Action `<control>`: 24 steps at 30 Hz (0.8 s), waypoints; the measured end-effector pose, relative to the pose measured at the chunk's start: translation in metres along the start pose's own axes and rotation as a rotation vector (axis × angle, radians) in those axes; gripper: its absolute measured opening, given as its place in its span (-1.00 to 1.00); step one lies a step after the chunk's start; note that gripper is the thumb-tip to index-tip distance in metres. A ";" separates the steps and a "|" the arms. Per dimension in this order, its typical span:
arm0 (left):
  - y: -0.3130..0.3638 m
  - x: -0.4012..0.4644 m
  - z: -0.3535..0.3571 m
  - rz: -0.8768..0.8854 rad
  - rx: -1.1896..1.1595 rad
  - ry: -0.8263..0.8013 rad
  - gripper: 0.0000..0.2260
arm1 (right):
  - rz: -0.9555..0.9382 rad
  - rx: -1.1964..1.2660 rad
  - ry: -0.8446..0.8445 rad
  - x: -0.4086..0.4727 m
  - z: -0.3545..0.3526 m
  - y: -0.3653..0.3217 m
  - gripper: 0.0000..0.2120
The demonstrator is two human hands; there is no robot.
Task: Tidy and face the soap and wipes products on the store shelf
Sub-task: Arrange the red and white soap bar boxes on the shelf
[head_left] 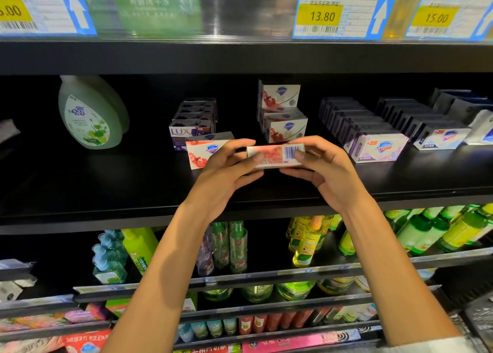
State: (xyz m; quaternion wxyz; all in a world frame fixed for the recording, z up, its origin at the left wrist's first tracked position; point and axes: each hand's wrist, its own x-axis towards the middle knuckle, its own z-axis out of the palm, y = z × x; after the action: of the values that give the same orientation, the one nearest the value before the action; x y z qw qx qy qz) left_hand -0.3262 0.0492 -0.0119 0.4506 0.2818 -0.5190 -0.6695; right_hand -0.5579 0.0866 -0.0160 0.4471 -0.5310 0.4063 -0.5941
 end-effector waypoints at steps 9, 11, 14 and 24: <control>0.002 -0.002 -0.003 0.034 -0.030 -0.015 -0.59 | 0.038 -0.049 0.000 0.002 0.001 -0.001 -0.68; 0.002 -0.003 -0.003 0.046 -0.020 -0.030 -0.58 | 0.087 -0.012 0.009 0.003 0.004 -0.003 -0.66; 0.001 -0.003 -0.004 0.066 0.019 -0.040 -0.63 | 0.125 0.012 -0.006 0.003 0.005 -0.004 -0.66; 0.002 -0.003 -0.002 0.063 0.038 -0.043 -0.54 | 0.080 0.014 -0.055 0.004 -0.003 0.002 -0.56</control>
State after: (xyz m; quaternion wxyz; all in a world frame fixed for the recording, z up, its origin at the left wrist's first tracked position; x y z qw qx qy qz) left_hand -0.3227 0.0513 -0.0111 0.4547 0.2593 -0.5497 -0.6511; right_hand -0.5605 0.0822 -0.0170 0.4853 -0.5275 0.4106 -0.5637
